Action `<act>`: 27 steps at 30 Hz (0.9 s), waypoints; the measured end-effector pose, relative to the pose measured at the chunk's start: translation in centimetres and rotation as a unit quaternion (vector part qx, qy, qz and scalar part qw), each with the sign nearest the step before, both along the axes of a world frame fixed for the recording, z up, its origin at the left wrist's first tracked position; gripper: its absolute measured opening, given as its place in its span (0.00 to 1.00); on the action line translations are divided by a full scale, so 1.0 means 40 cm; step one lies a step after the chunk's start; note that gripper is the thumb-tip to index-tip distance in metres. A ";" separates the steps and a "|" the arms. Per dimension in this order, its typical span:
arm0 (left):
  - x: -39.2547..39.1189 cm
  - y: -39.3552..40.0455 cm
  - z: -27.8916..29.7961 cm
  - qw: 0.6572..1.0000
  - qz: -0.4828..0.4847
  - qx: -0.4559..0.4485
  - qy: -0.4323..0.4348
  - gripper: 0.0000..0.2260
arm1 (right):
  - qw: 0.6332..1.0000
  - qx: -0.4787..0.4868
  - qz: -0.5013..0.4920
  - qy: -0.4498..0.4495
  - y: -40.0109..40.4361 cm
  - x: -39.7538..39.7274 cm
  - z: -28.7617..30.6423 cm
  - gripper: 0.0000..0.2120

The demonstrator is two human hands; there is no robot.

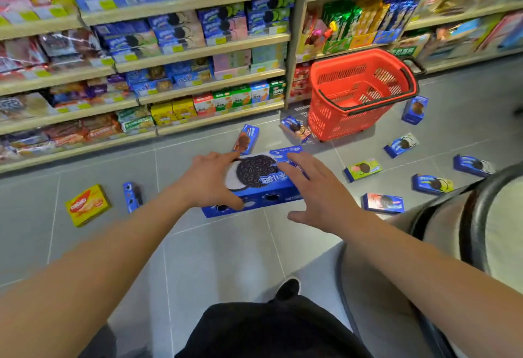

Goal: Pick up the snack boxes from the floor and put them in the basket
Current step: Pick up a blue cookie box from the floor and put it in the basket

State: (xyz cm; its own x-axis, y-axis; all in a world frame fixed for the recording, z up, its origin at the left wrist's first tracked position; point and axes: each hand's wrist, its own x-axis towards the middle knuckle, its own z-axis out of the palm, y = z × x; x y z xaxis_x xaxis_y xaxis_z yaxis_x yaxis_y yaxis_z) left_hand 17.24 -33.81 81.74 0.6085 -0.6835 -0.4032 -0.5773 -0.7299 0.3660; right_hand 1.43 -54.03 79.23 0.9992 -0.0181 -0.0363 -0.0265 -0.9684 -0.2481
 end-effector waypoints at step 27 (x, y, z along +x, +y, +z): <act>0.621 -1.069 -0.134 0.903 0.132 -0.264 0.311 0.26 | 0.727 0.393 -0.527 -0.200 -0.900 0.483 -0.024 0.24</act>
State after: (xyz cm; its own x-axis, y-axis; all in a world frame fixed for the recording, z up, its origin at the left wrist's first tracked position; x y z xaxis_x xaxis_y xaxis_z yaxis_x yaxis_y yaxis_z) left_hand 42.08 -76.58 76.38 0.5453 -0.7451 -0.3839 0.0284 -0.4413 0.8969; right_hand 20.74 -90.02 78.29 0.3786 -0.9117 -0.1597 -0.4246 -0.0178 -0.9052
